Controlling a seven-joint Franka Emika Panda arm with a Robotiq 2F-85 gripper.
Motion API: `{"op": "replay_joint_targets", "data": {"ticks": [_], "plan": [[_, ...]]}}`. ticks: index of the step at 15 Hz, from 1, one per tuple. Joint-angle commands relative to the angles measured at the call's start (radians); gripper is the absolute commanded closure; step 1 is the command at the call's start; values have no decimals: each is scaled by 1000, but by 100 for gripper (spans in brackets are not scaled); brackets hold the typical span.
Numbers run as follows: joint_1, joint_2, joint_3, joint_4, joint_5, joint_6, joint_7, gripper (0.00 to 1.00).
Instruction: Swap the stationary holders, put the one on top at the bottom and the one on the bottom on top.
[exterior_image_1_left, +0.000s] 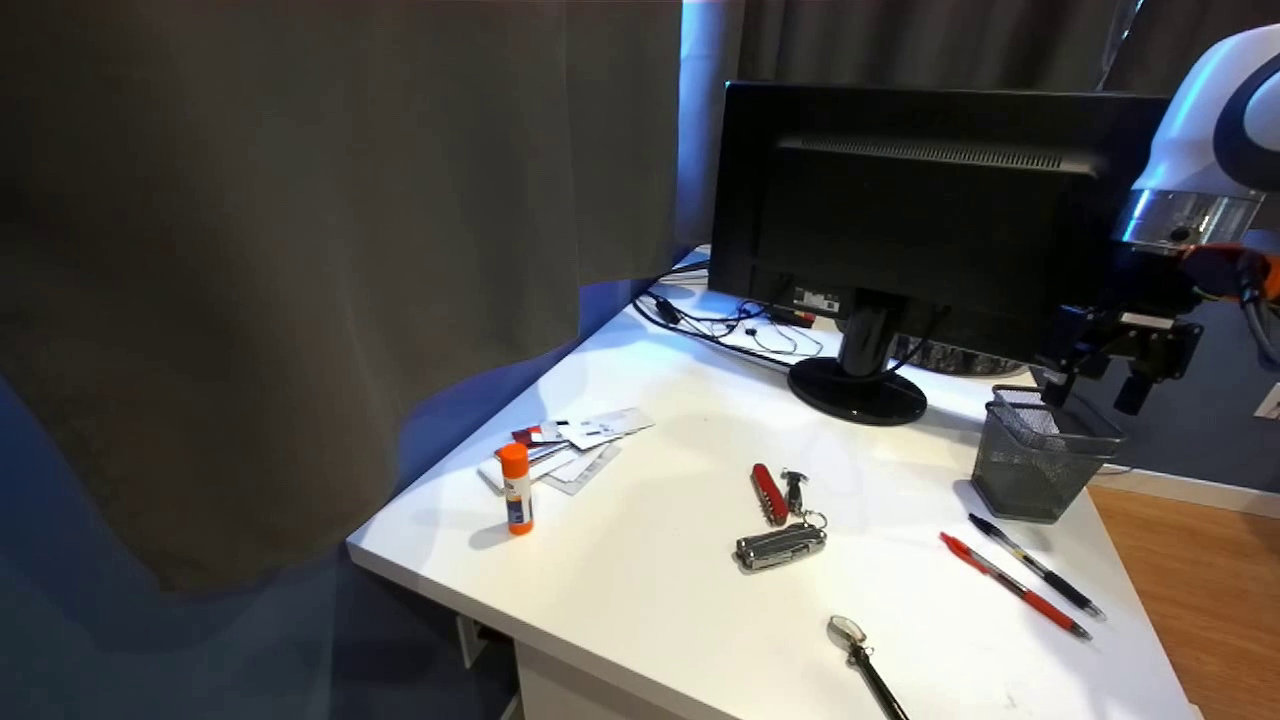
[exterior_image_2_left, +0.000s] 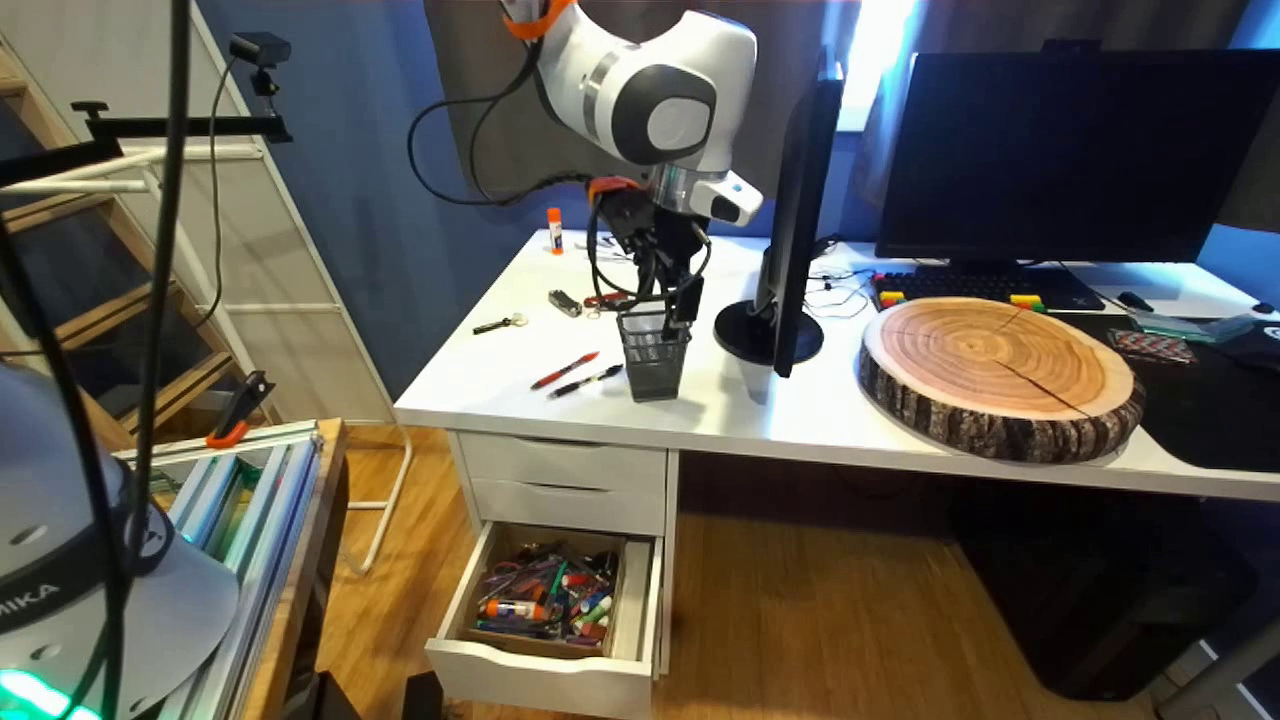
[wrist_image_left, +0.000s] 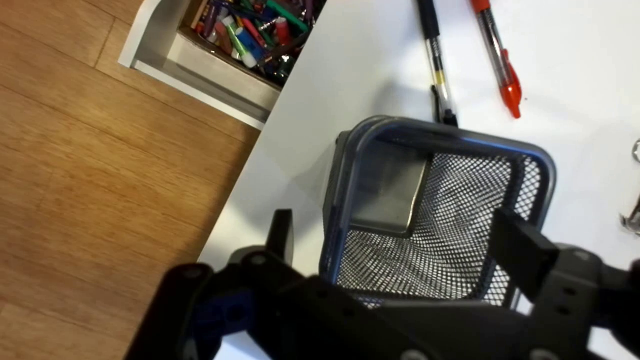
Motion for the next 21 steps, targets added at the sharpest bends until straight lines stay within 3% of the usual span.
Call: {"op": "replay_joint_targets", "data": {"ticks": [1,5,12,14,21], "plan": [[21,47,-24,52,0,7,-2,16],[25,62,-32,68,1,1,8,50],[33,44,-40,69,-1,-8,24,96],[36,48,-38,81,1,-16,22,100],[21,52,-8,101,45,-44,-18,98]]}}
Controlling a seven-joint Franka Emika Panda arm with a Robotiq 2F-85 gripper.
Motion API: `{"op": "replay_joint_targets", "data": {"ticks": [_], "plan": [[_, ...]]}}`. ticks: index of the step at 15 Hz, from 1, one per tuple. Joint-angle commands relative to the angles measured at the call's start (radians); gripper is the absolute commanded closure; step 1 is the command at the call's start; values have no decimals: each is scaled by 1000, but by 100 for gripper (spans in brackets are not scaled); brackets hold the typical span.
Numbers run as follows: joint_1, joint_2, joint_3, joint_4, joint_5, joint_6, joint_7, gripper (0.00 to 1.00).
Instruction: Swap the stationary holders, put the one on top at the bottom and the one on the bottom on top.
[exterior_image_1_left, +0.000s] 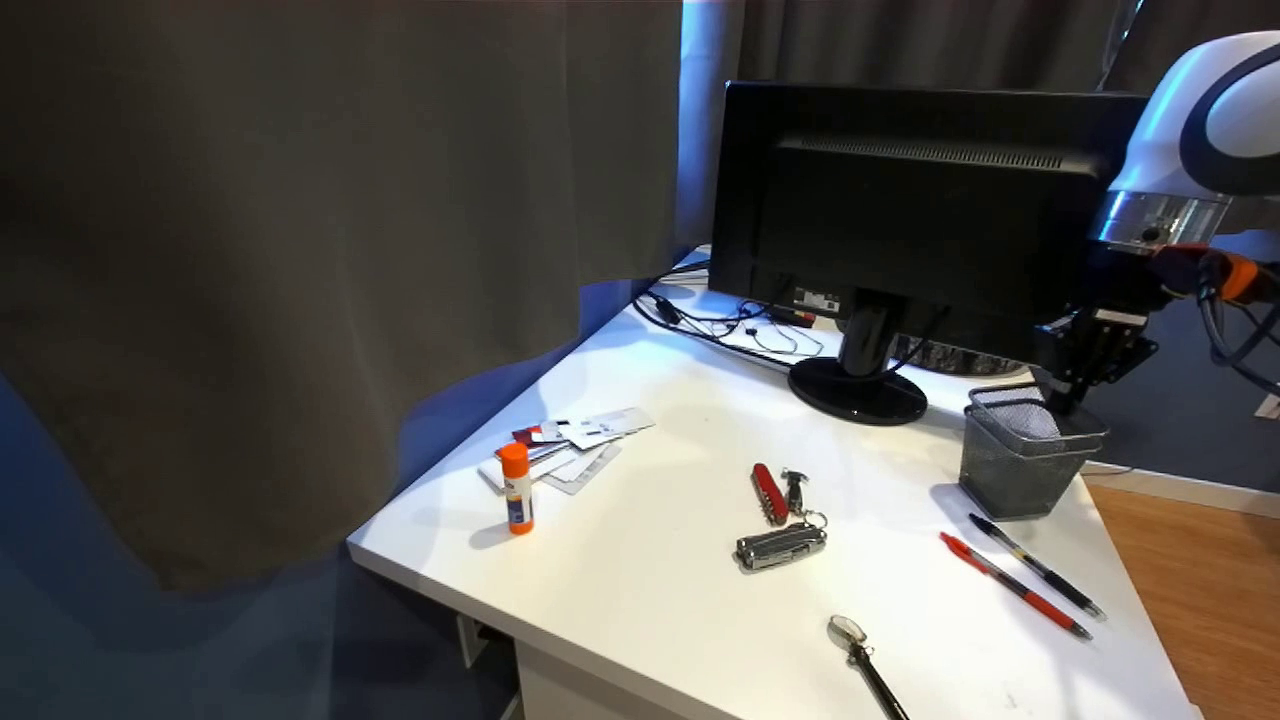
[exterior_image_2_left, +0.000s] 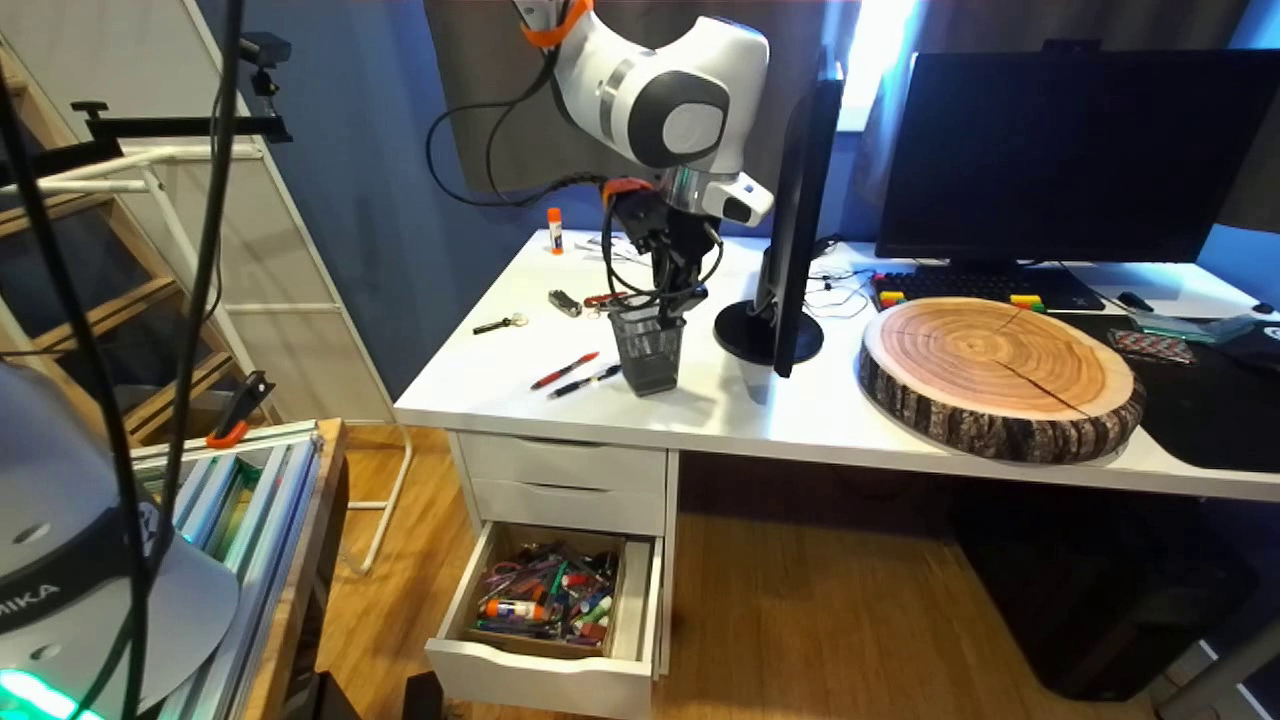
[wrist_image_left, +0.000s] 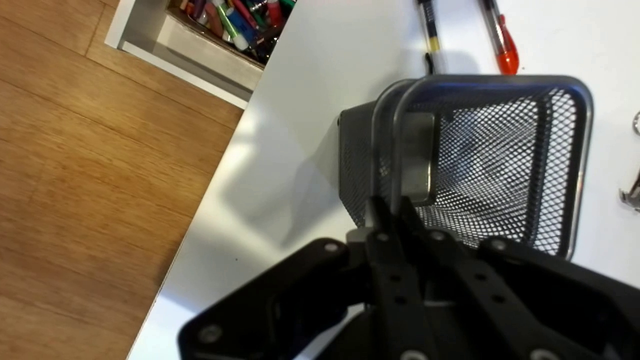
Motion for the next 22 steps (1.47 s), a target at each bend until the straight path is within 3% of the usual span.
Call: {"op": "replay_joint_targets", "data": {"ticks": [1,12,13,14,15,16,20,21,22], "plan": [[-5,0,17,29,50,-39,-26,98],[-19,46,21,74,77,-87,-57,98],[-19,55,21,78,79,-86,-59,95],[-20,61,21,80,82,-84,-62,69],[-20,63,19,82,82,-81,-62,68],[-19,62,16,82,82,-80,-57,93],[-19,40,15,71,88,-76,-48,100],[-20,35,17,67,91,-75,-49,94],[-20,32,19,66,93,-79,-51,69]]}}
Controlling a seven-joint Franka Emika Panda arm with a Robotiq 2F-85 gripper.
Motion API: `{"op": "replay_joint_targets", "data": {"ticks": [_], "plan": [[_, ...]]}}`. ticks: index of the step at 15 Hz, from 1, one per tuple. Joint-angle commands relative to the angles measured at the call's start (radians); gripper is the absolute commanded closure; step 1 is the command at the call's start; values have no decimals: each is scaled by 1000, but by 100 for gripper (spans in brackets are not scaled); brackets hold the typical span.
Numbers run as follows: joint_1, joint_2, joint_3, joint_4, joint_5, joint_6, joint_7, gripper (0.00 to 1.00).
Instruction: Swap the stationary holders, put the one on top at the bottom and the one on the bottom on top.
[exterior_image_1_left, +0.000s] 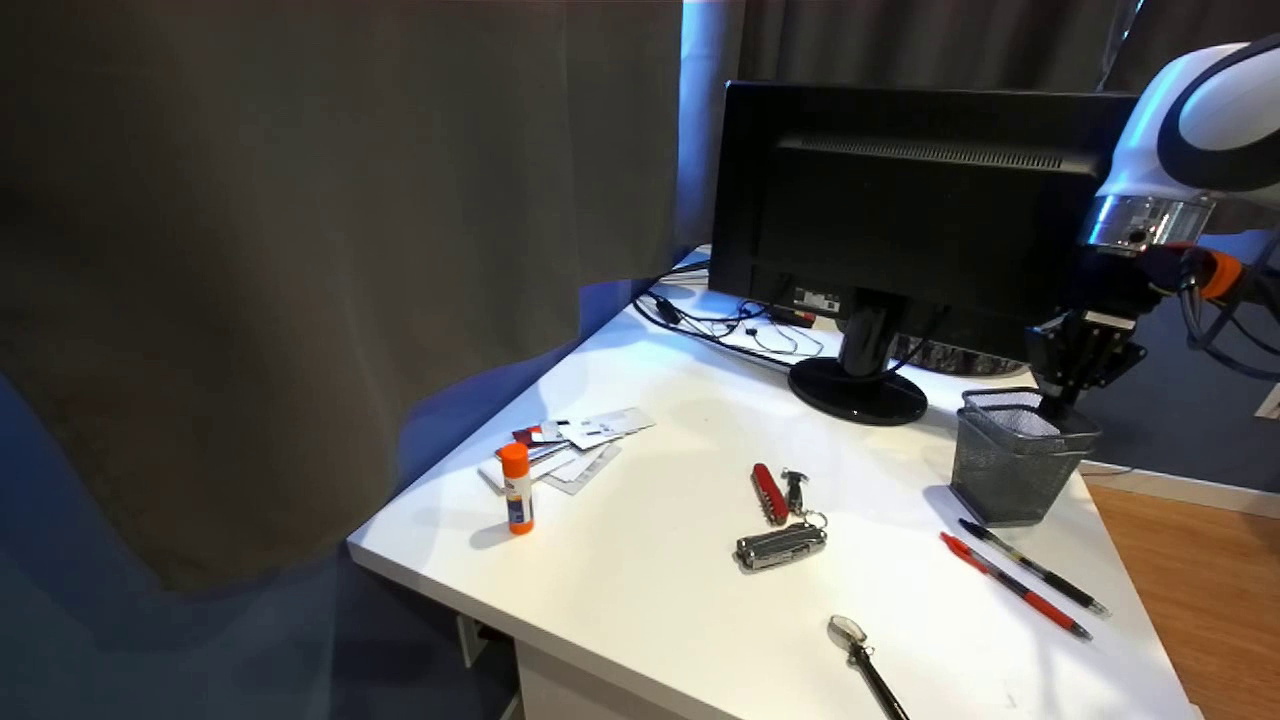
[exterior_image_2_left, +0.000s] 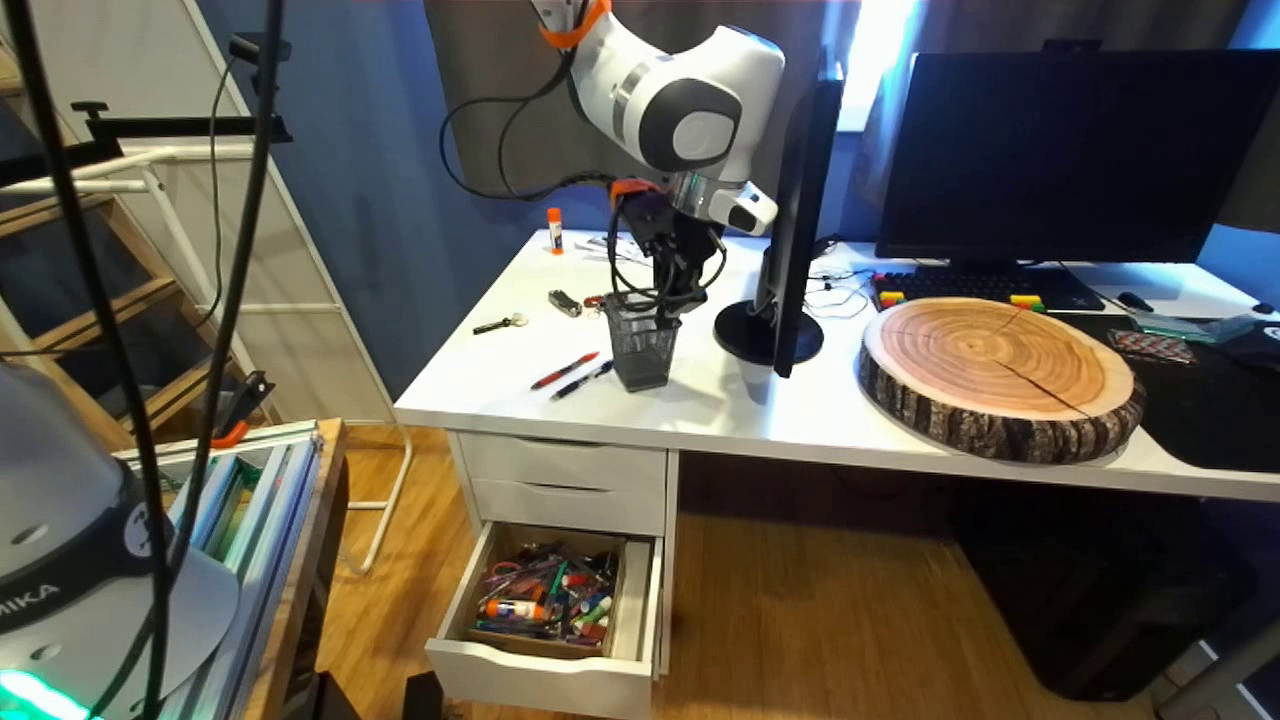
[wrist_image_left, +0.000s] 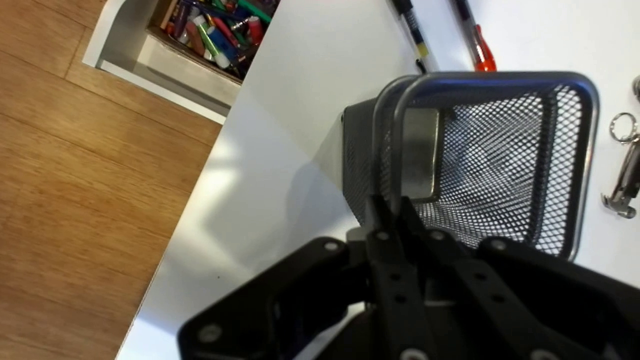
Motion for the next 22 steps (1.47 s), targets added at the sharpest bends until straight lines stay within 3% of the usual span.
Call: {"op": "replay_joint_targets", "data": {"ticks": [1,2,3,6,14,15,22], "plan": [[-4,-11,7,10,37,-20,-15,68],[-1,-13,4,9,34,-22,-9,64],[1,-15,2,8,31,-22,-5,91],[4,-25,1,5,29,-21,-1,100],[-8,-73,16,-21,56,-11,-22,98],[-32,-84,39,-30,100,1,-60,98],[-19,-171,17,-66,119,-6,-15,98]]}}
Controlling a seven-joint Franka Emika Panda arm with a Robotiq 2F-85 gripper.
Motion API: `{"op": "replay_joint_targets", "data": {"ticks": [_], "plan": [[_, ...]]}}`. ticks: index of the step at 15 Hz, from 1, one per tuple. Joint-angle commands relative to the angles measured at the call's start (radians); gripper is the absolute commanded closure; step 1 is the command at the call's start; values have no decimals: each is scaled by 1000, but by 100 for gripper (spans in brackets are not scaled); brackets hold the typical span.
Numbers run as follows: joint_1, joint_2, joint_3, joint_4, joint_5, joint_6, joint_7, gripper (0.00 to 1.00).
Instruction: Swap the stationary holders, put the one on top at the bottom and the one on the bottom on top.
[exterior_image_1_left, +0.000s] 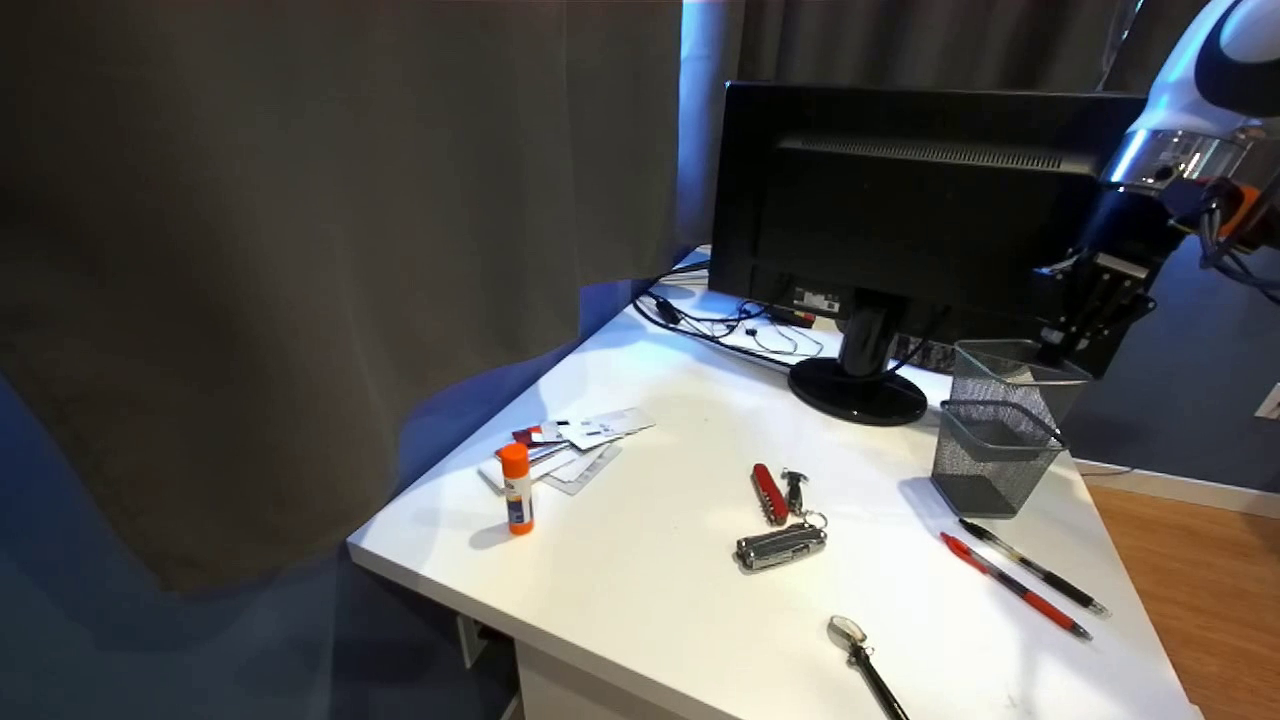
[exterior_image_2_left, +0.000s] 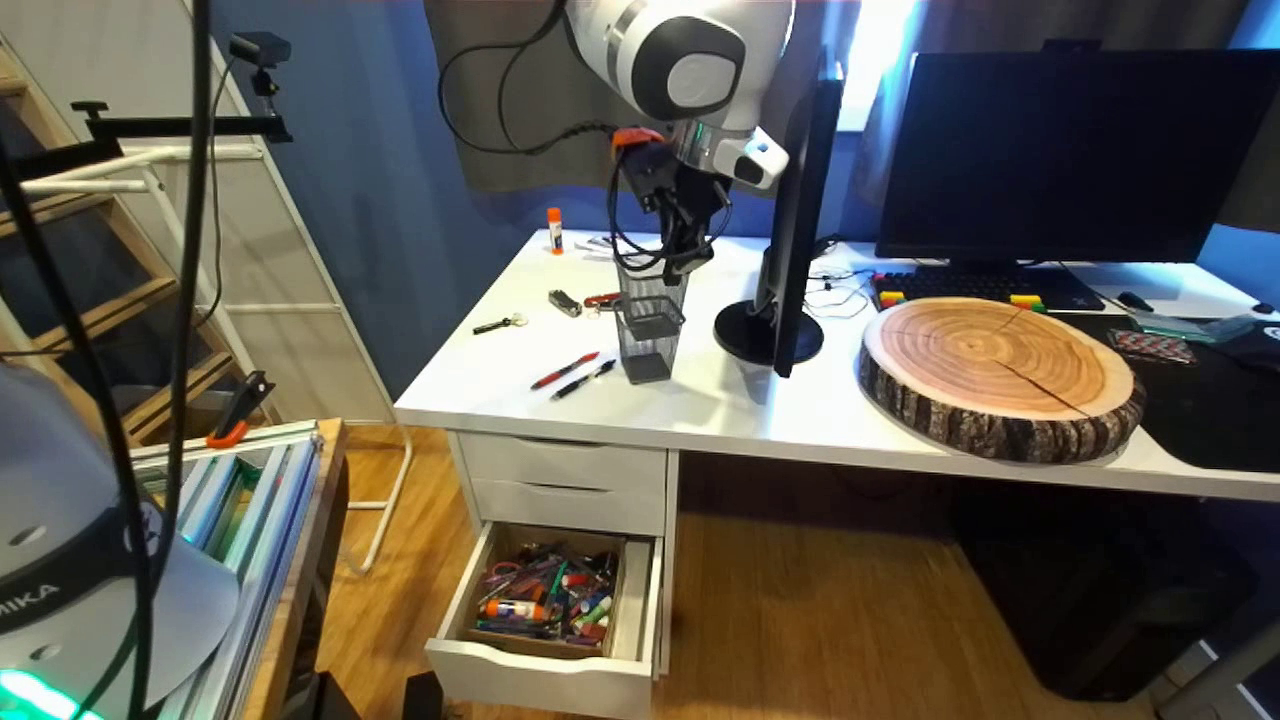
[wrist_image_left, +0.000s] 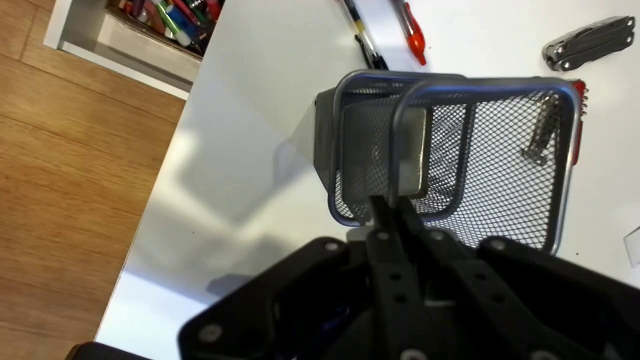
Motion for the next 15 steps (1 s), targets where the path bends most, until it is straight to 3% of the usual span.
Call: {"op": "replay_joint_targets", "data": {"ticks": [1,9,15], "plan": [[-3,-86,7,-53,31,-12,7,98],[4,-222,35,-79,104,-50,53,98],[20,-125,72,24,180,-56,23,98]]}}
